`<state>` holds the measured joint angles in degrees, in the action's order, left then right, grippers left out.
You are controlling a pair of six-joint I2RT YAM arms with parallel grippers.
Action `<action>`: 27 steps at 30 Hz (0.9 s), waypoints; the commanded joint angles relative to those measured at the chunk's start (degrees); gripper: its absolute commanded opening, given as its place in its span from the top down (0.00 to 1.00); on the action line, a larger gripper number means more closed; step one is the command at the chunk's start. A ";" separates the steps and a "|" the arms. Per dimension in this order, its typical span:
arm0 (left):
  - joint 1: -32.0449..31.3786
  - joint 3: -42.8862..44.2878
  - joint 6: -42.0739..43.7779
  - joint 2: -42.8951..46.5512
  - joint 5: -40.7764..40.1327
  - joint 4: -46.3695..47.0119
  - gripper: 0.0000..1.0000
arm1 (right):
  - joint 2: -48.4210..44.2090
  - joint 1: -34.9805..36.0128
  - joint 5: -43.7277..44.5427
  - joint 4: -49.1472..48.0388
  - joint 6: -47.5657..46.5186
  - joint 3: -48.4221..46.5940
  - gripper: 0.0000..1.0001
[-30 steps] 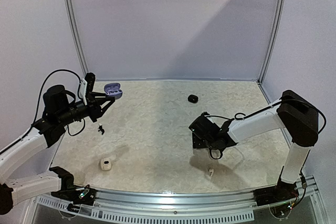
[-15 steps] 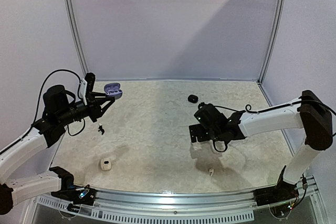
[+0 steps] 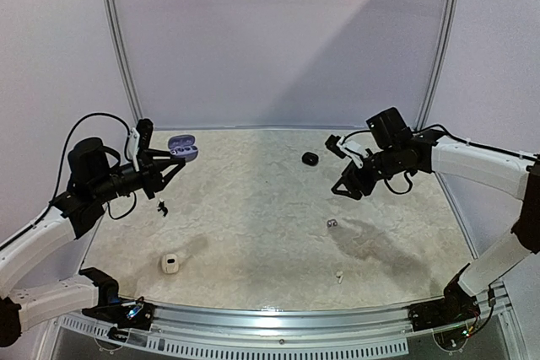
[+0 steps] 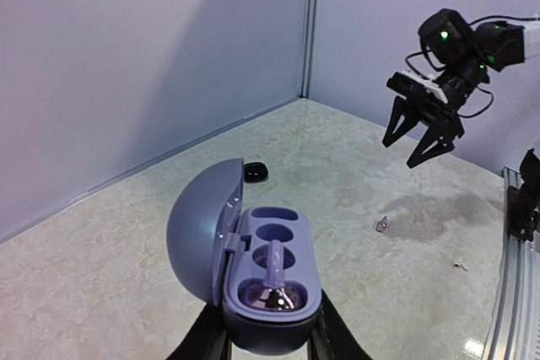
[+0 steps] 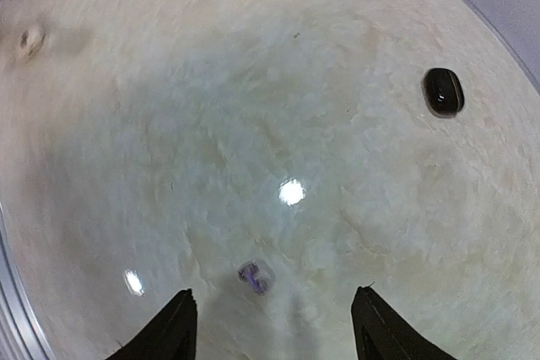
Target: Insert the wireless bluetooth earbuds into the charging case
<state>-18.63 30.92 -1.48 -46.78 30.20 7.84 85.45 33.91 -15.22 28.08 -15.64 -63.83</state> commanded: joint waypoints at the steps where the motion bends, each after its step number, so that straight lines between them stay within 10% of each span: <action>1: -0.73 -0.49 1.39 0.78 5.12 -0.15 1.00 | 6.22 -1.09 -7.67 13.30 -26.08 -5.54 0.41; 27: -0.71 1.69 6.12 -3.18 6.19 -1.57 1.00 | 25.84 -0.96 -4.58 15.52 -36.13 -12.39 0.57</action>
<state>-18.74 31.07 3.44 -49.60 36.99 5.67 109.34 32.93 -20.01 44.42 -50.87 -75.48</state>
